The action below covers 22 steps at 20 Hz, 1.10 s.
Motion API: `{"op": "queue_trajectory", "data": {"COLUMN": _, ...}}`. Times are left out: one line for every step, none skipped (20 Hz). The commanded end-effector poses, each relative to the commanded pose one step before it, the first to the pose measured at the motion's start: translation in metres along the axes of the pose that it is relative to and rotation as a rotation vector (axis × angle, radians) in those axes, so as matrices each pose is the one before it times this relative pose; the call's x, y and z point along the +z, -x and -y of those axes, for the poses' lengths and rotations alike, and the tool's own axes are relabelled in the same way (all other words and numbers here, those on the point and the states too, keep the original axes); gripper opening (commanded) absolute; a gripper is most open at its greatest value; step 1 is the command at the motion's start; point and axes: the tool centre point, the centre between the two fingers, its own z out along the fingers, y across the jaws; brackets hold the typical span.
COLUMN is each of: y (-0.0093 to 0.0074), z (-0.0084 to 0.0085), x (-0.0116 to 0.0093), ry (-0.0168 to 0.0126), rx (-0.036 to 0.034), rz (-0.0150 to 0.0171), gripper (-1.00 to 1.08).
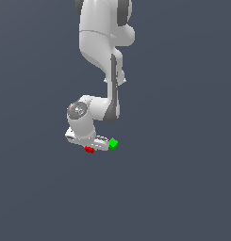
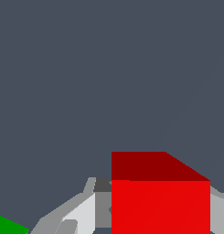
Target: Stack the red cube on top of the green cube.
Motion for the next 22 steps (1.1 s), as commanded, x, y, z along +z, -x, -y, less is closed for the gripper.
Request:
{"op": "queue_trajectory", "data": {"y": -0.00042, "z": -0.00014, "x": 0.00013, "ry": 0.00009, "rx": 0.00013, "rz": -0.00086, "gripper": -1.0}}
{"op": "queue_trajectory", "data": {"y": 0.0, "z": 0.0, "x": 0.0, "ry": 0.0, "rx": 0.0, "rz": 0.0, "gripper": -1.0}}
{"op": "queue_trajectory", "data": {"y": 0.0, "z": 0.0, "x": 0.0, "ry": 0.0, "rx": 0.0, "rz": 0.0, "gripper": -1.0}}
{"op": "queue_trajectory", "data": {"y": 0.0, "z": 0.0, "x": 0.0, "ry": 0.0, "rx": 0.0, "rz": 0.0, "gripper": -1.0}}
{"op": "queue_trajectory", "data": {"y": 0.0, "z": 0.0, "x": 0.0, "ry": 0.0, "rx": 0.0, "rz": 0.0, "gripper": -1.0}}
{"op": "queue_trajectory", "data": {"y": 0.0, "z": 0.0, "x": 0.0, "ry": 0.0, "rx": 0.0, "rz": 0.0, "gripper": -1.0}}
{"op": "queue_trajectory", "data": {"y": 0.0, "z": 0.0, "x": 0.0, "ry": 0.0, "rx": 0.0, "rz": 0.0, "gripper": -1.0}}
{"op": "queue_trajectory", "data": {"y": 0.00012, "z": 0.0005, "x": -0.00013, "ry": -0.00026, "rx": -0.00062, "rz": 0.00016, "gripper": -1.0}}
{"op": "queue_trajectory", "data": {"y": 0.00002, "z": 0.0, "x": -0.00029, "ry": 0.0, "rx": 0.0, "rz": 0.0, "gripper": -1.0}}
{"op": "queue_trajectory", "data": {"y": 0.00006, "z": 0.0, "x": -0.00087, "ry": 0.0, "rx": 0.0, "rz": 0.0, "gripper": -1.0}}
{"op": "queue_trajectory", "data": {"y": 0.00009, "z": 0.0, "x": -0.00147, "ry": 0.0, "rx": 0.0, "rz": 0.0, "gripper": -1.0}}
{"op": "queue_trajectory", "data": {"y": 0.00011, "z": 0.0, "x": -0.00207, "ry": 0.0, "rx": 0.0, "rz": 0.0, "gripper": -1.0}}
{"op": "queue_trajectory", "data": {"y": 0.00013, "z": 0.0, "x": -0.0027, "ry": 0.0, "rx": 0.0, "rz": 0.0, "gripper": -1.0}}
{"op": "queue_trajectory", "data": {"y": 0.00013, "z": 0.0, "x": -0.00334, "ry": 0.0, "rx": 0.0, "rz": 0.0, "gripper": -1.0}}
{"op": "queue_trajectory", "data": {"y": 0.00014, "z": 0.0, "x": -0.00399, "ry": 0.0, "rx": 0.0, "rz": 0.0, "gripper": -1.0}}
{"op": "queue_trajectory", "data": {"y": 0.00013, "z": 0.0, "x": -0.00467, "ry": 0.0, "rx": 0.0, "rz": 0.0, "gripper": -1.0}}
{"op": "queue_trajectory", "data": {"y": 0.00013, "z": 0.0, "x": -0.00536, "ry": 0.0, "rx": 0.0, "rz": 0.0, "gripper": -1.0}}
{"op": "queue_trajectory", "data": {"y": 0.00013, "z": 0.0, "x": -0.00608, "ry": 0.0, "rx": 0.0, "rz": 0.0, "gripper": -1.0}}
{"op": "queue_trajectory", "data": {"y": 0.00013, "z": 0.0, "x": -0.00681, "ry": 0.0, "rx": 0.0, "rz": 0.0, "gripper": -1.0}}
{"op": "queue_trajectory", "data": {"y": 0.00013, "z": -0.00001, "x": -0.00755, "ry": 0.0, "rx": 0.0, "rz": 0.0, "gripper": -1.0}}
{"op": "queue_trajectory", "data": {"y": 0.00012, "z": -0.00001, "x": -0.00781, "ry": 0.0, "rx": 0.0, "rz": 0.0, "gripper": -1.0}}
{"op": "queue_trajectory", "data": {"y": 0.00008, "z": -0.00045, "x": -0.00733, "ry": -0.00013, "rx": 0.00067, "rz": -0.00009, "gripper": -1.0}}
